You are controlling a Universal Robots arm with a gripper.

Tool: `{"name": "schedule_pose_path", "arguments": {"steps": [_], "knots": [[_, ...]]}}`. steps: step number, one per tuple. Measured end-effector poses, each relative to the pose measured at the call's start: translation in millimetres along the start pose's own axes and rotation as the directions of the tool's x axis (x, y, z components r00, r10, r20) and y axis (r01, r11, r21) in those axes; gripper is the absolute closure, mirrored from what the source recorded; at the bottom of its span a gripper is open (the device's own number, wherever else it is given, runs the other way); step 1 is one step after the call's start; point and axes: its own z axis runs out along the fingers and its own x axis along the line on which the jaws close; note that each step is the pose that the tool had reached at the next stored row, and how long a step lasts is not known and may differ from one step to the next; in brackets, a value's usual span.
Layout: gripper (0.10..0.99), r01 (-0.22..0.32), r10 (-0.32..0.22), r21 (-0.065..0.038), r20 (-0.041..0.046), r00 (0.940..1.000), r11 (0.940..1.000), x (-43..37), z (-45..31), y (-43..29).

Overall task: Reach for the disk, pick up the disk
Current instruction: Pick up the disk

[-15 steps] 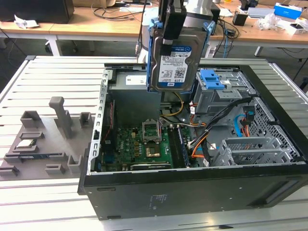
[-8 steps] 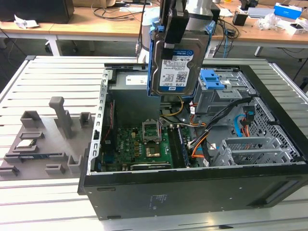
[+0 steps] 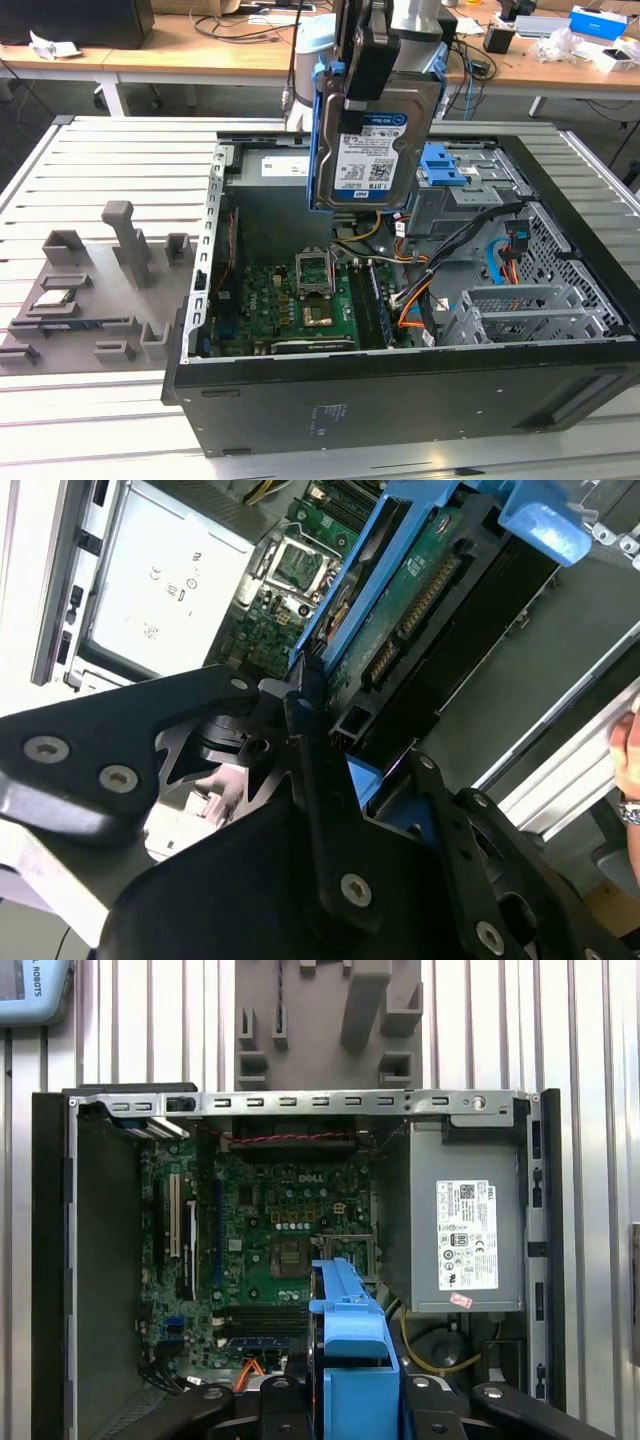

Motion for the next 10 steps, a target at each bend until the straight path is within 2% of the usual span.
{"name": "schedule_pose_path", "arguments": {"steps": [10], "knots": [[0.718, 0.0, 0.0, 0.0, 0.0, 1.0, 1.0, 15.8, 0.0, -1.3]]}}
